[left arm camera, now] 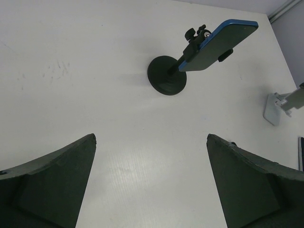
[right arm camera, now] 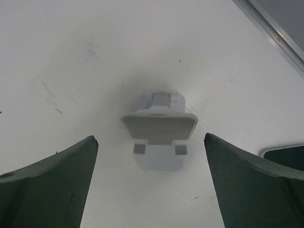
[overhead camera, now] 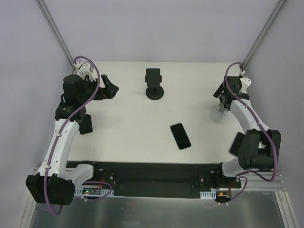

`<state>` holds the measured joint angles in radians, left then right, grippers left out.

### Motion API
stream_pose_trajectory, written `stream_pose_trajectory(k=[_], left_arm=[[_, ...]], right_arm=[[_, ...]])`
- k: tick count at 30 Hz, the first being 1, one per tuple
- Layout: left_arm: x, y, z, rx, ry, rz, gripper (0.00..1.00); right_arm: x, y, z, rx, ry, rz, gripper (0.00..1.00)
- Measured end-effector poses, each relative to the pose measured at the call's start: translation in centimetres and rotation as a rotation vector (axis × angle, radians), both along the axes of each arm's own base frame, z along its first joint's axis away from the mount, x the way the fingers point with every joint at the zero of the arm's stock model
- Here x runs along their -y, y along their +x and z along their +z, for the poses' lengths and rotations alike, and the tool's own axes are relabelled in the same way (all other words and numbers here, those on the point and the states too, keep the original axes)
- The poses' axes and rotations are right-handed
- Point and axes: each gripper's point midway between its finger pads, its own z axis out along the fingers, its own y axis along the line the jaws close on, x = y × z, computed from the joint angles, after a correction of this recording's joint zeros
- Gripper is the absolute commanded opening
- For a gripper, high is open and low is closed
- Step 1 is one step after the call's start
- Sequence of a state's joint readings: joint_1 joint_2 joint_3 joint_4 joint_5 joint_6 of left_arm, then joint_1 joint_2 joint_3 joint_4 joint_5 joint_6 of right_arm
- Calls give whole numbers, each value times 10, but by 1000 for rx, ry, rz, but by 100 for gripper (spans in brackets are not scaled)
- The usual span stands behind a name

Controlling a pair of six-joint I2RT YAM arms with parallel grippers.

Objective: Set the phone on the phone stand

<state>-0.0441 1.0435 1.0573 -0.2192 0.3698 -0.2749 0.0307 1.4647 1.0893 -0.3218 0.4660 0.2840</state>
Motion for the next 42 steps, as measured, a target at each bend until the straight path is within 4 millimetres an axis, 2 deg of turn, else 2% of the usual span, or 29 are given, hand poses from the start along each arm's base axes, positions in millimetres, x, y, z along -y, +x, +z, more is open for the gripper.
stream_pose_trajectory(k=[3, 8, 10, 11, 14, 16, 17, 18, 20, 21, 23, 26, 29, 32, 37, 42], left_arm=[[0, 0, 0, 0, 0, 0, 99], [2, 0, 0, 0, -5, -13, 99], [2, 0, 0, 1, -5, -14, 99], [2, 0, 0, 0, -5, -14, 99], [2, 0, 0, 1, -5, -14, 99], [2, 0, 0, 0, -5, -15, 98], [3, 0, 0, 0, -5, -15, 99], [3, 0, 0, -1, -5, -15, 98], [3, 1, -2, -5, -5, -15, 98], [3, 2, -3, -8, -5, -16, 98], [3, 2, -4, -12, -4, -15, 98], [3, 2, -4, -12, -4, -15, 98], [3, 2, -4, -13, -4, -15, 98], [3, 3, -5, -15, -4, -15, 97], [3, 3, -6, -18, -4, -15, 97], [3, 3, -6, -19, -3, -15, 97]], right_arm=[[8, 1, -12, -34, -2, -22, 99], [11, 1, -37, -108, -9, -21, 88], [11, 1, -45, -130, -11, -18, 72], [11, 1, -48, -138, -11, -14, 53], [11, 7, -51, -141, -21, -1, 21], [6, 20, -49, -122, -8, 26, 13], [0, 30, -48, -116, -13, 54, 4], [-8, 37, -47, -109, -17, 84, 1], [-34, 54, -45, -97, -36, 178, 1], [-54, 64, -42, -88, -53, 244, 1], [-104, 91, -30, -48, -86, 399, 1], [-175, 112, -17, 12, -104, 584, 1], [-228, 133, -8, 62, -99, 721, 1], [-244, 146, -11, 69, -102, 766, 1], [-240, 145, -32, 14, -117, 776, 1], [-238, 142, -43, 4, -114, 768, 1]])
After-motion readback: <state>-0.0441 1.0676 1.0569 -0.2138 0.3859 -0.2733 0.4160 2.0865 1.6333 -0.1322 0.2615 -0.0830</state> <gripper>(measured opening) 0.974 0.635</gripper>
